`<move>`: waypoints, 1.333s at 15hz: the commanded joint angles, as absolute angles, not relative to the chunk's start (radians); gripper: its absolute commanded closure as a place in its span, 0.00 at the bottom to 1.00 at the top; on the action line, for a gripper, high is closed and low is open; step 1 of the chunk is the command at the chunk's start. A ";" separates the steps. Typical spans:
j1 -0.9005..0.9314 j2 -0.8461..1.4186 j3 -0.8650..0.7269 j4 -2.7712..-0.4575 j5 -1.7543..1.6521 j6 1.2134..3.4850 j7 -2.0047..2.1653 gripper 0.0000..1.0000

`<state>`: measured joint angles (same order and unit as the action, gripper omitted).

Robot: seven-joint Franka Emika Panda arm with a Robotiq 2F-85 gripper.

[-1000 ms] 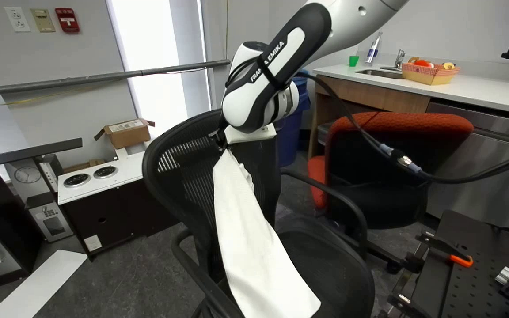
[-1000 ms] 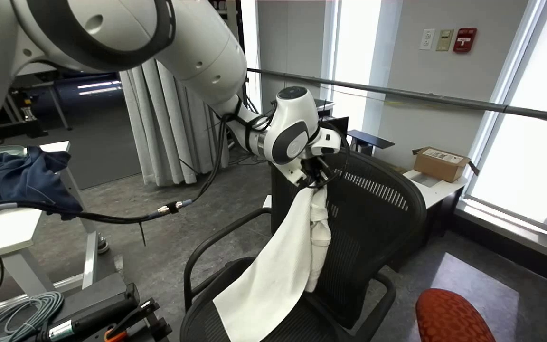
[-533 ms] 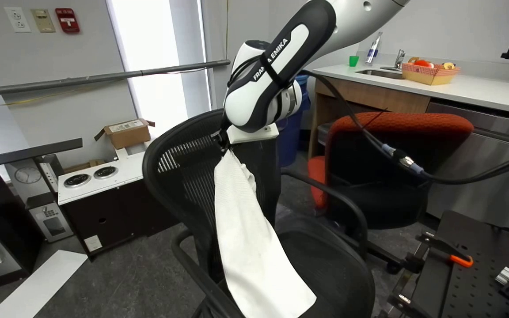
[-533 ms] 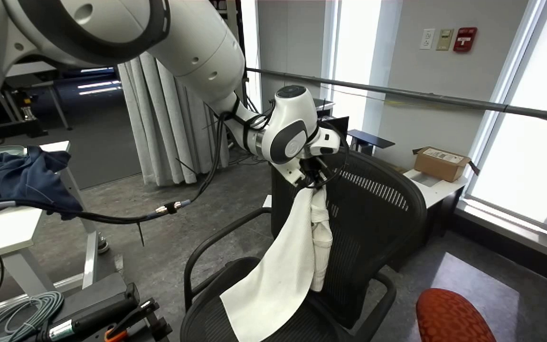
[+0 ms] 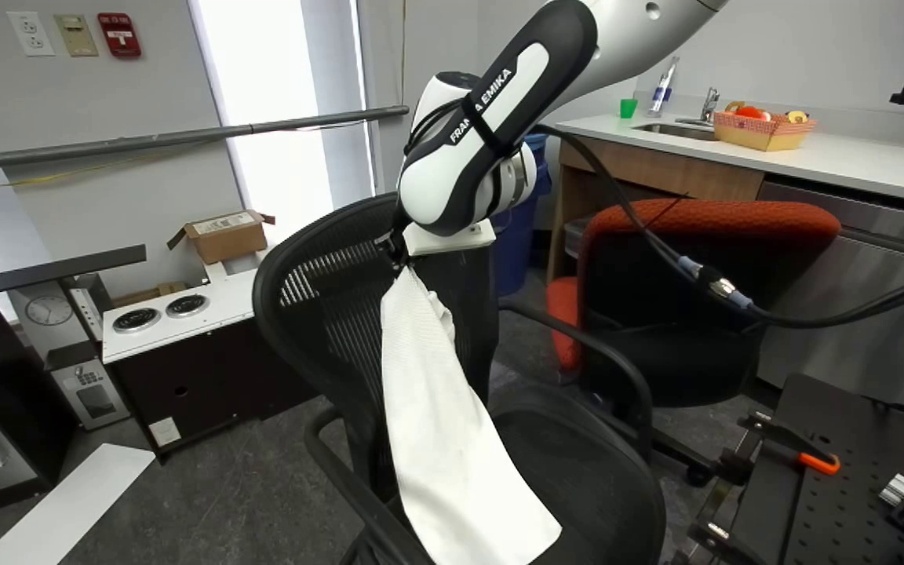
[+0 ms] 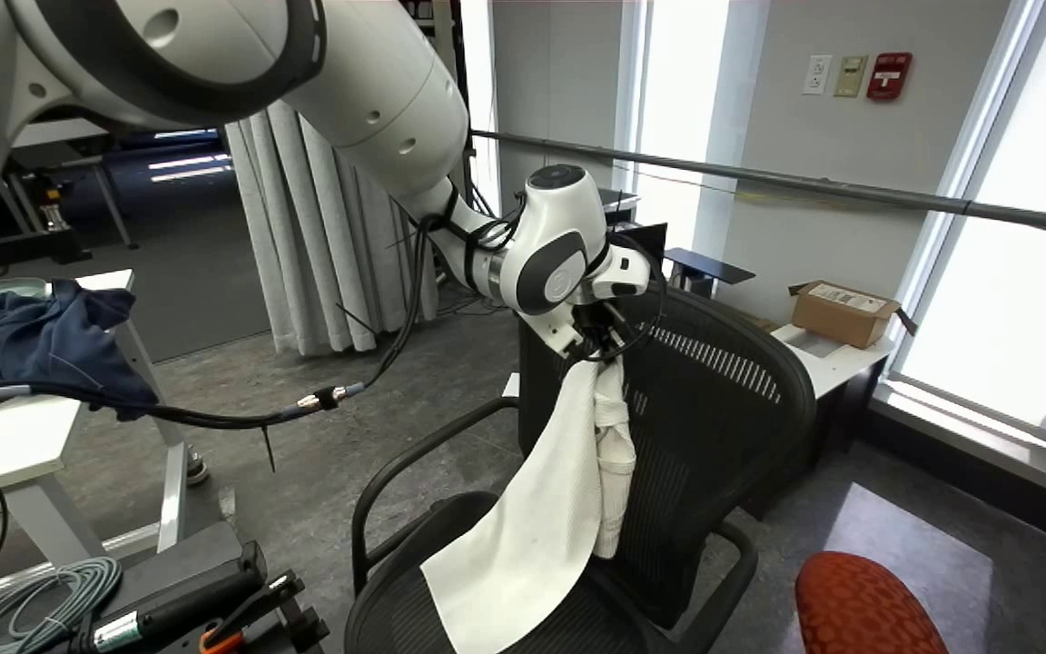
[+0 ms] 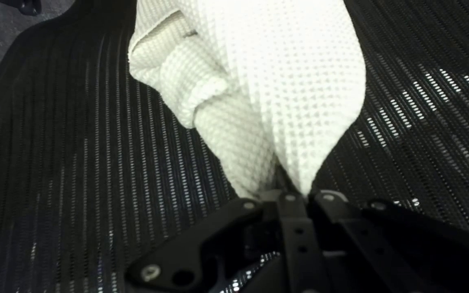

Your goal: Take the towel from the seat and hang it on the backrest of the chair

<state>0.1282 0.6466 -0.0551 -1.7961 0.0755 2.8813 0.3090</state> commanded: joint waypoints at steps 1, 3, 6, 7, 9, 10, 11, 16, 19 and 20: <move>0.123 0.614 -0.035 -1.792 0.092 2.896 0.288 0.99; 0.117 0.586 -0.016 -1.776 0.102 2.894 0.285 0.99; 0.109 0.536 0.012 -1.743 0.117 2.888 0.280 0.99; 0.108 0.523 0.018 -1.726 0.123 2.888 0.279 0.99; 0.111 0.504 0.017 -1.679 0.123 2.893 0.281 0.99; 0.115 0.503 0.011 -1.647 0.120 2.893 0.287 0.99; 0.117 0.509 0.003 -1.604 0.117 2.891 0.295 0.99; 0.116 0.607 -0.038 -1.330 0.106 2.814 0.328 0.99; 0.114 0.681 -0.064 -1.189 0.092 2.773 0.342 0.99; 0.113 0.710 -0.072 -1.144 0.089 2.761 0.345 0.99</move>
<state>0.1179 0.5921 -0.0507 -1.3417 0.1011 2.8081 0.3150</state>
